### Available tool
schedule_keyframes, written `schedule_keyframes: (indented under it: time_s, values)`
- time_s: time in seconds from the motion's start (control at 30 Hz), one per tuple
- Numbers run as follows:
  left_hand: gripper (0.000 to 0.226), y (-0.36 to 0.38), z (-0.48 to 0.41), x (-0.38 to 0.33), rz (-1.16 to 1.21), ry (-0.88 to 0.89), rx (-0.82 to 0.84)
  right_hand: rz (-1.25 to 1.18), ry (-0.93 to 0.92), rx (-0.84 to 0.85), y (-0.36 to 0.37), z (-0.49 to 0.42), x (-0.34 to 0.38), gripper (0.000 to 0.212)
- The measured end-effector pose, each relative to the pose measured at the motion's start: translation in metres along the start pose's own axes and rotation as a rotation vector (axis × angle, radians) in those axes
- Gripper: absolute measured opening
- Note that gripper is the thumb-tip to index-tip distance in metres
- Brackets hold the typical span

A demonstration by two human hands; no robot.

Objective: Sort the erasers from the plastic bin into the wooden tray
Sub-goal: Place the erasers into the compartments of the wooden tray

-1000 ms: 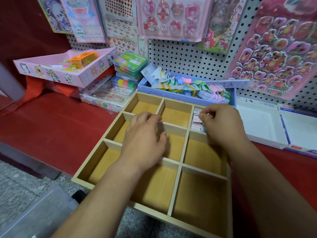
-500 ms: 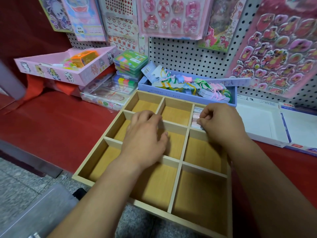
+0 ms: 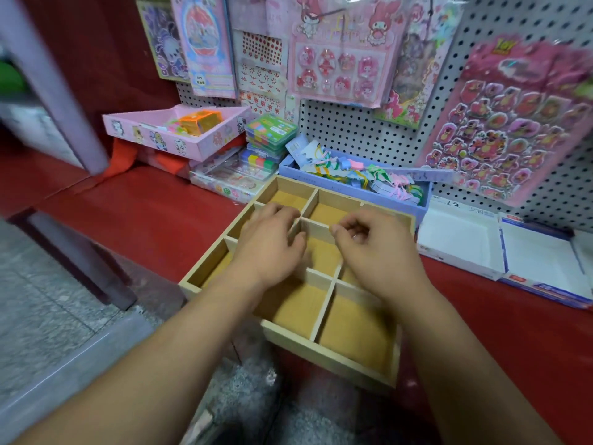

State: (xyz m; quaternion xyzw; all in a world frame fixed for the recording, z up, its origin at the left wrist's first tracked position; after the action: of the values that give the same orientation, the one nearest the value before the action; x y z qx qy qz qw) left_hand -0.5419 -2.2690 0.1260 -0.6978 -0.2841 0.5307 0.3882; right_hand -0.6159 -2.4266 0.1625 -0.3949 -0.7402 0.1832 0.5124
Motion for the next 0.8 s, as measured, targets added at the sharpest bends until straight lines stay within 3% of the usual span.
schedule_keyframes:
  time_s: [0.1, 0.2, 0.3, 0.37, 0.43, 0.57, 0.7, 0.8]
  values:
    - [0.035, -0.050, 0.028, 0.030, -0.007, -0.035, -0.035, -0.145, -0.098, 0.138, 0.029, 0.023, 0.060, 0.012]
    - [0.012, -0.115, 0.070, 0.091, -0.028, -0.113, -0.189, -0.242, -0.195, 0.339, 0.074, 0.053, 0.115, 0.011]
    - [0.014, -0.160, 0.127, 0.179, 0.010, -0.322, -0.321, -0.274, -0.246, 0.568, 0.132, 0.090, 0.155, 0.010]
    - [0.015, -0.165, 0.164, 0.242, 0.046, -0.475, -0.319, -0.254, -0.242, 0.713, 0.181, 0.110, 0.163, 0.008]
    - [0.014, -0.152, 0.201, 0.300, 0.070, -0.599, -0.270, -0.157, -0.250, 0.820, 0.236, 0.123, 0.156, 0.008]
    - [0.014, -0.078, 0.276, 0.399, 0.222, -0.796, -0.118, 0.148, -0.257, 1.006, 0.344, 0.157, 0.121, 0.037]
    - [0.019, -0.002, 0.334, 0.474, 0.498, -0.958, -0.065, 0.290, -0.161, 0.954, 0.409, 0.175, 0.081, 0.059]
    - [0.006, 0.055, 0.370, 0.528, 0.410, -1.099, 0.066, 0.271, -0.132, 0.883, 0.442, 0.182, 0.067, 0.057]
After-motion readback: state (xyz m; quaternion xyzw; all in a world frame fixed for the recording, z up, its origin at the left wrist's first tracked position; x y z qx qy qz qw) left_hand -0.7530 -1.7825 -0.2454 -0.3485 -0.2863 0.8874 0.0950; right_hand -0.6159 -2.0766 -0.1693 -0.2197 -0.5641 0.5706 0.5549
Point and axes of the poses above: each hand's wrist, its own z-axis away from the middle knuckle, its own y-axis out of the palm, x = y × z, the point moved 10 cm from there along -z, towards the middle knuckle, and after that the axes turned 10 degrees about -y, right-handed, at the moved point
